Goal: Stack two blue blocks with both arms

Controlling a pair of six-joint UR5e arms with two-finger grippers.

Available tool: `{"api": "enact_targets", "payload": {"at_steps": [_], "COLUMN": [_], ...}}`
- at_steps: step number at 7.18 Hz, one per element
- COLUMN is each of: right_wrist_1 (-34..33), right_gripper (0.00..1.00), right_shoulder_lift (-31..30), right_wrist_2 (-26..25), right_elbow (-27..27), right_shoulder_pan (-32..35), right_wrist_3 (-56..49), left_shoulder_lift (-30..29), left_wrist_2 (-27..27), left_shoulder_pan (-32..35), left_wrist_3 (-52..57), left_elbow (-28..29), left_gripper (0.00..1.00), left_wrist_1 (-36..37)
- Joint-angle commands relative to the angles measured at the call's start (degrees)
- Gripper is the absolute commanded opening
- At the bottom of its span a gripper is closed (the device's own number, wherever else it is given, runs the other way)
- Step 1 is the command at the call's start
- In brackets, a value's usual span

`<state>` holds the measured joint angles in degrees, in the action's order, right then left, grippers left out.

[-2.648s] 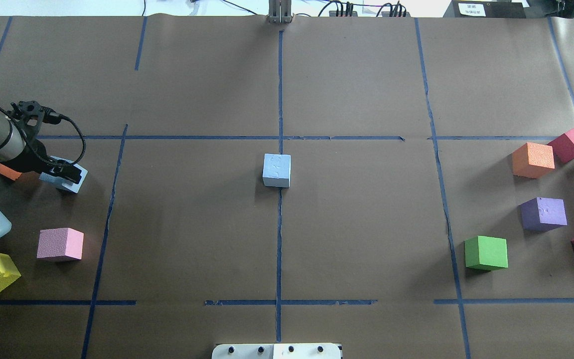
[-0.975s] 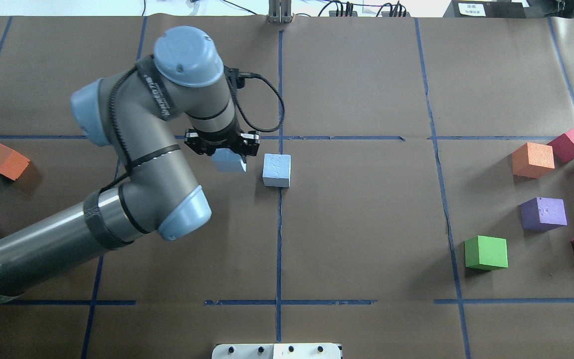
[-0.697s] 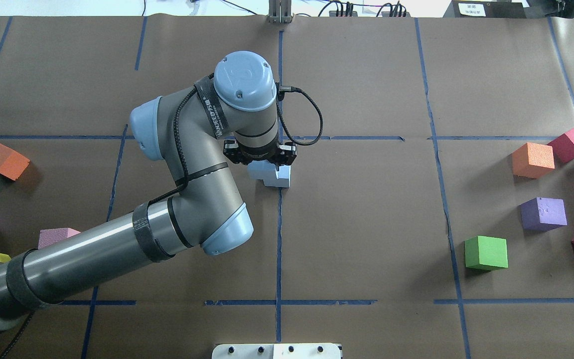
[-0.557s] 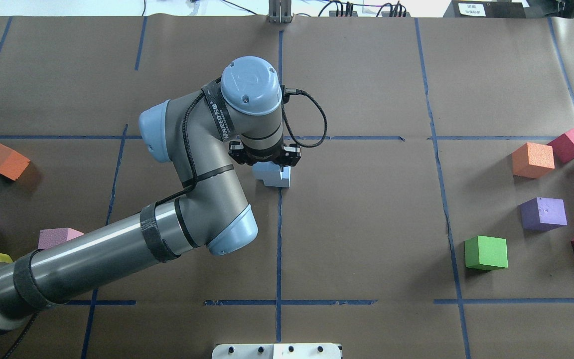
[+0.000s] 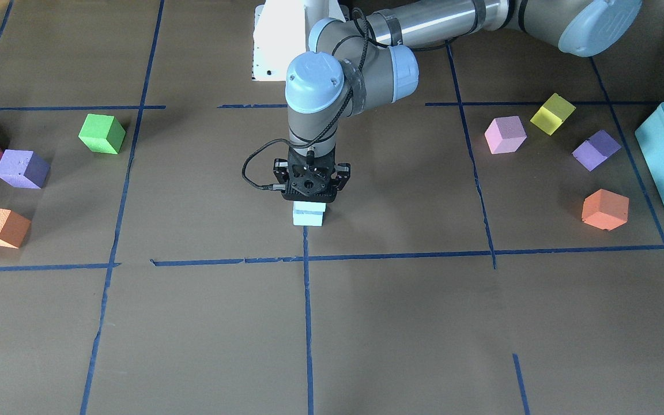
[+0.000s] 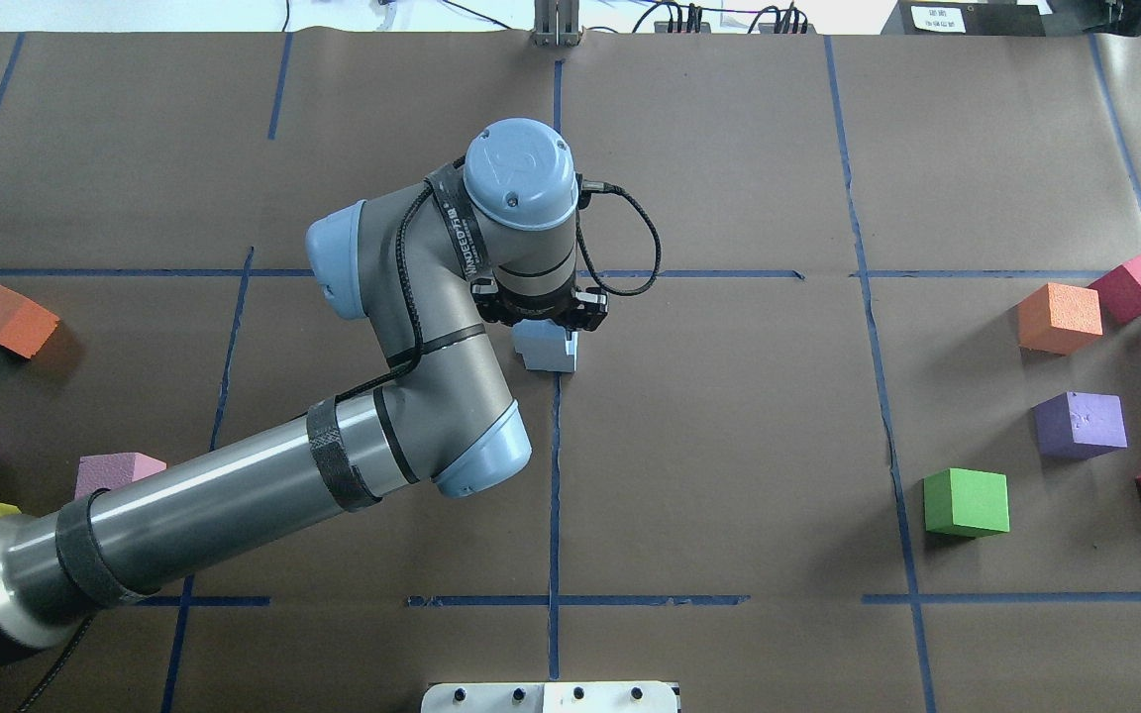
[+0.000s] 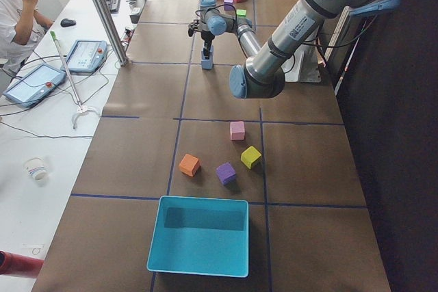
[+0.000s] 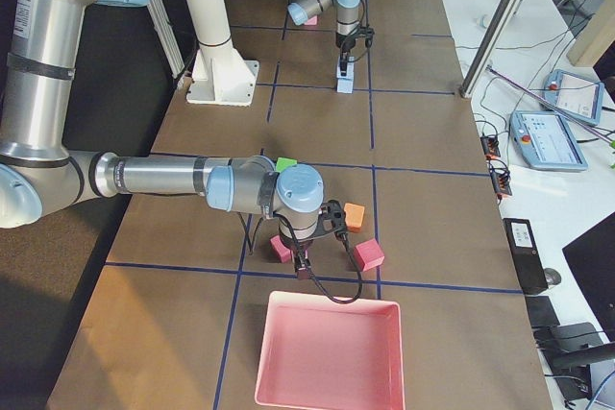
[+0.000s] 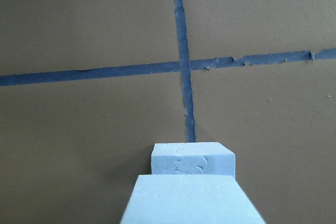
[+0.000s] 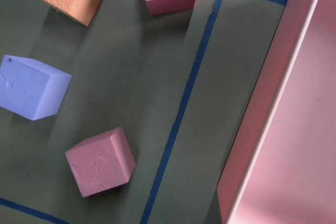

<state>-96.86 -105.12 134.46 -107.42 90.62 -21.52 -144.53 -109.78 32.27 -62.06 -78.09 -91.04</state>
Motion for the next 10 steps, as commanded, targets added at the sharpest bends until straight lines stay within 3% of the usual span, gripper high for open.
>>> {"api": "enact_targets", "payload": {"at_steps": [1,2,3,5,7,9,10], "right_wrist_1": [0.0,0.0,0.0,0.0,0.0,0.0,0.0], "right_gripper": [1.00,1.00,1.00,1.00,1.00,1.00,1.00], "right_shoulder_lift": [0.0,0.0,0.0,0.0,0.0,0.0,0.0], "right_wrist_2": [-0.1,-0.1,-0.1,-0.1,0.0,-0.1,-0.1], "right_elbow": [0.0,0.0,0.0,0.0,0.0,0.0,0.0], "right_shoulder_pan": [0.0,0.0,0.0,0.0,0.0,0.0,0.0], "right_wrist_3": [-0.1,-0.2,-0.2,-0.2,0.0,0.1,0.1], "left_shoulder_lift": [-0.3,-0.4,-0.4,-1.9,-1.9,4.0,11.5], "left_wrist_2": [0.0,0.0,0.0,-0.3,-8.6,-12.9,-14.2], "left_shoulder_pan": [0.1,0.1,0.1,0.3,6.1,13.0,16.6], "left_wrist_3": [-0.3,-0.3,-0.3,-0.3,0.5,8.8,15.4], "left_elbow": [1.3,1.4,1.5,1.2,-1.2,-4.9,-10.0], "left_gripper": [0.37,0.65,0.99,1.00,1.00,1.00,1.00], "left_wrist_1": [0.0,0.0,-0.1,0.0,0.8,2.1,2.6]}}
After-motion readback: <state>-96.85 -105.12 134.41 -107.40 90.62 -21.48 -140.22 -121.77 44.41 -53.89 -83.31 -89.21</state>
